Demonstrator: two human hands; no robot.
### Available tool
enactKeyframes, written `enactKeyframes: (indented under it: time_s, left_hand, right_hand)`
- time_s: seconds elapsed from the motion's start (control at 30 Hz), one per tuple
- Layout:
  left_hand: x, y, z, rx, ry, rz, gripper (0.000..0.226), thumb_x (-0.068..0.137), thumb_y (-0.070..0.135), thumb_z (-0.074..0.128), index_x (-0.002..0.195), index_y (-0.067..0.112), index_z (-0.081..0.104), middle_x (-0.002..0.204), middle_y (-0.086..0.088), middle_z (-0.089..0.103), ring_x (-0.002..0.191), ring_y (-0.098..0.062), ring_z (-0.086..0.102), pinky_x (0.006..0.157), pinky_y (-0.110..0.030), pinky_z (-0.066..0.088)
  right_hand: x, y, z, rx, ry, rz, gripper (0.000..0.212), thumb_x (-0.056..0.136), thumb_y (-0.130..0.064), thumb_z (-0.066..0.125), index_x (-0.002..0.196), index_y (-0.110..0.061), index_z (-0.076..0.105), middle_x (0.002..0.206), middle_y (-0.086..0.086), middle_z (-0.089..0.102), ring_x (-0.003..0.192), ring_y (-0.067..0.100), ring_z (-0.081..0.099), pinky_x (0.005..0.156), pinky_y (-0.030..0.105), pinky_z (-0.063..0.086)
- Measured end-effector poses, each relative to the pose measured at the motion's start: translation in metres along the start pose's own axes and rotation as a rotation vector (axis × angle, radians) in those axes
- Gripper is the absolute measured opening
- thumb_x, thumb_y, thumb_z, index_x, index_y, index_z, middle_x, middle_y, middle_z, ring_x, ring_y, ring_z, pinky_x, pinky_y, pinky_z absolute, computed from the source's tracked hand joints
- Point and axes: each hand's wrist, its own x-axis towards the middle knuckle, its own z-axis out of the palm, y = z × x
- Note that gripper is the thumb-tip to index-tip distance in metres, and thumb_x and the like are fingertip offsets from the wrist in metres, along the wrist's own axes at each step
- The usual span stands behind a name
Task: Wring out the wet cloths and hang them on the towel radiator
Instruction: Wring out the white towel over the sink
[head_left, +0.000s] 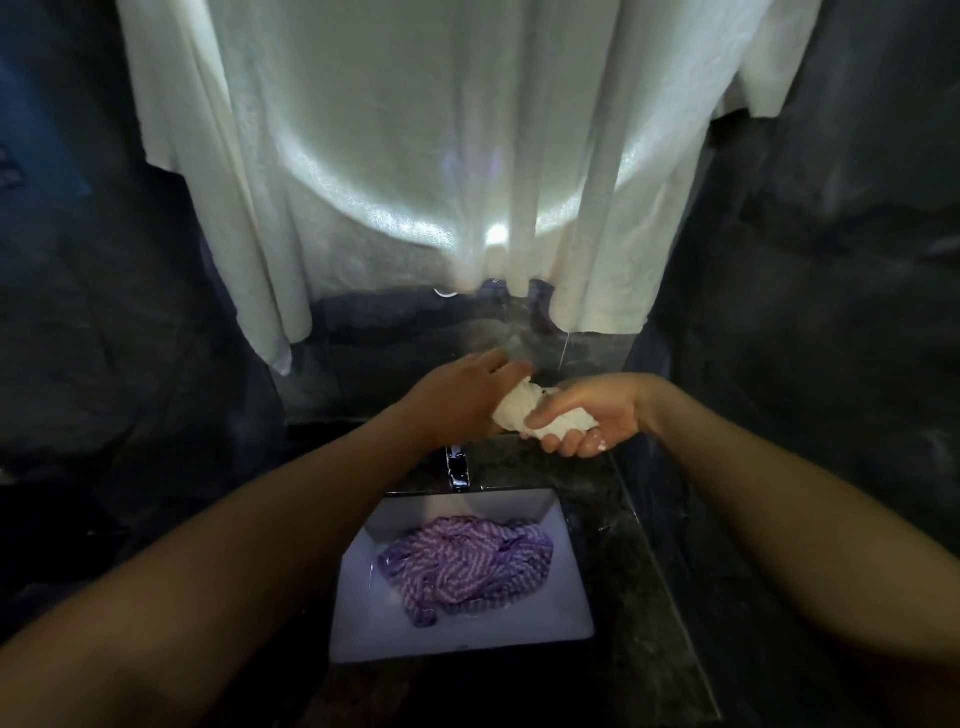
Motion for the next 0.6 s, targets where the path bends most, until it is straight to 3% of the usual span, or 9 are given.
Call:
enactKeyframes:
  time_s: [0.07,0.17,0.3,0.43,0.53,0.6]
  left_hand:
    - [0.002,0.001,-0.005,0.039,-0.025,-0.017,0.074,0.080,0.050,0.074,0.140,0.024,0.041,0.134,-0.005,0.053,0.115,-0.024,0.059,0.089,-0.043,0.055]
    - [0.006,0.002,-0.018,0.100,-0.049,-0.012,0.065,0.081,0.048,0.072,0.134,0.017,0.050,0.126,-0.008,0.060,0.106,-0.026,0.064,0.083,-0.039,0.055]
    - [0.012,-0.001,-0.027,0.160,-0.071,-0.029,0.057,0.078,0.050,0.073,0.121,0.018,0.055,0.113,-0.007,0.065,0.094,-0.028,0.069,0.071,-0.035,0.051]
    - [0.013,0.001,-0.028,0.158,-0.192,-0.056,0.057,0.079,0.046,0.074,0.123,0.016,0.055,0.111,-0.008,0.067,0.095,-0.028,0.068,0.076,-0.037,0.053]
    - [0.014,0.004,-0.029,0.114,-0.249,-0.076,0.055,0.080,0.043,0.074,0.123,0.014,0.055,0.111,-0.008,0.067,0.097,-0.027,0.067,0.080,-0.037,0.052]
    - [0.015,0.004,-0.030,0.104,-0.286,-0.085,0.054,0.080,0.043,0.074,0.122,0.014,0.056,0.111,-0.008,0.067,0.097,-0.027,0.066,0.080,-0.037,0.052]
  right_hand:
    - [0.000,-0.002,0.005,-0.104,0.078,-0.047,0.036,0.087,-0.016,0.075,0.117,-0.009,0.055,0.078,0.007,0.057,0.057,0.010,0.049,0.038,0.014,0.036]
    - [0.000,-0.007,0.013,-0.224,0.185,-0.095,0.041,0.086,-0.015,0.077,0.120,-0.008,0.056,0.076,0.005,0.058,0.059,0.012,0.049,0.039,0.016,0.037]
    - [0.004,-0.016,0.025,-0.485,0.414,-0.136,0.036,0.077,-0.027,0.081,0.104,-0.009,0.066,0.069,0.003,0.059,0.053,0.012,0.048,0.038,0.019,0.031]
    - [0.012,-0.021,0.028,-0.771,0.551,-0.098,0.032,0.074,-0.039,0.077,0.088,-0.011,0.068,0.063,0.002,0.063,0.048,0.015,0.051,0.041,0.022,0.038]
    - [0.017,-0.020,0.029,-0.913,0.608,-0.069,0.046,0.070,-0.045,0.073,0.090,-0.004,0.071,0.071,0.014,0.070,0.051,0.020,0.056,0.044,0.025,0.043]
    - [0.022,-0.017,0.031,-0.953,0.655,-0.090,0.042,0.071,-0.042,0.074,0.091,-0.004,0.071,0.077,0.017,0.074,0.050,0.018,0.058,0.043,0.023,0.044]
